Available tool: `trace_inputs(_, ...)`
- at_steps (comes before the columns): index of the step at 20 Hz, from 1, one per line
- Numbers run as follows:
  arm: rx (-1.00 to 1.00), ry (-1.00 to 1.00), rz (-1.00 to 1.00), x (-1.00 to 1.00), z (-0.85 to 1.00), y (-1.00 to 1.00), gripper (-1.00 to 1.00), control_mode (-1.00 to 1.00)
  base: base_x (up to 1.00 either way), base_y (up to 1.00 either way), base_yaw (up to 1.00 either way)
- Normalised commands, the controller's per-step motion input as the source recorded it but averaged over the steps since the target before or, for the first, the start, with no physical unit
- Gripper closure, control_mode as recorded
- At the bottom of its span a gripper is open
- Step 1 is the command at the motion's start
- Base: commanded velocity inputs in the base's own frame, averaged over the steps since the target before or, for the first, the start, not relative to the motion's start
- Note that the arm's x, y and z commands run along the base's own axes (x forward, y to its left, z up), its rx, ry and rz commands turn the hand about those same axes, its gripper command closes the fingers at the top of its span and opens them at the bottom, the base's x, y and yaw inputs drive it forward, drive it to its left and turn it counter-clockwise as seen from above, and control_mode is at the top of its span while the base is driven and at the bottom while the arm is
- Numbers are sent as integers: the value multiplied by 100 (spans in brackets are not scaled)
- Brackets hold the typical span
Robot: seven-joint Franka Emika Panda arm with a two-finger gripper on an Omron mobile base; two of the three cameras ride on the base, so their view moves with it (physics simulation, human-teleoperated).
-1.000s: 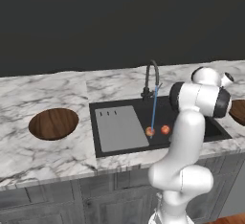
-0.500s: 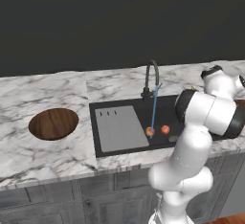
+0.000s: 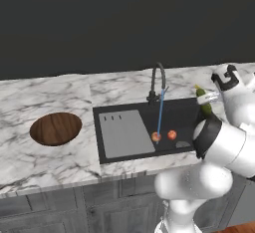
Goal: Pick the peachs from the sink and place them in one bowl. Place the cucumber in the other bowl. Then turn off the sink faucet.
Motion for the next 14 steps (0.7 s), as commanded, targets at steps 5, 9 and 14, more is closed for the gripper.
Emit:
trace_inputs(5, 0, 0, 5, -47, 27, 61, 100, -100, 0, 0, 0)
trace_inputs(9, 0, 0, 0, -30, 18, 70, 100, -100, 0, 0, 0)
trace_inputs(14, 0, 0, 0, -6, 15, 79, 100, -100, 0, 0, 0)
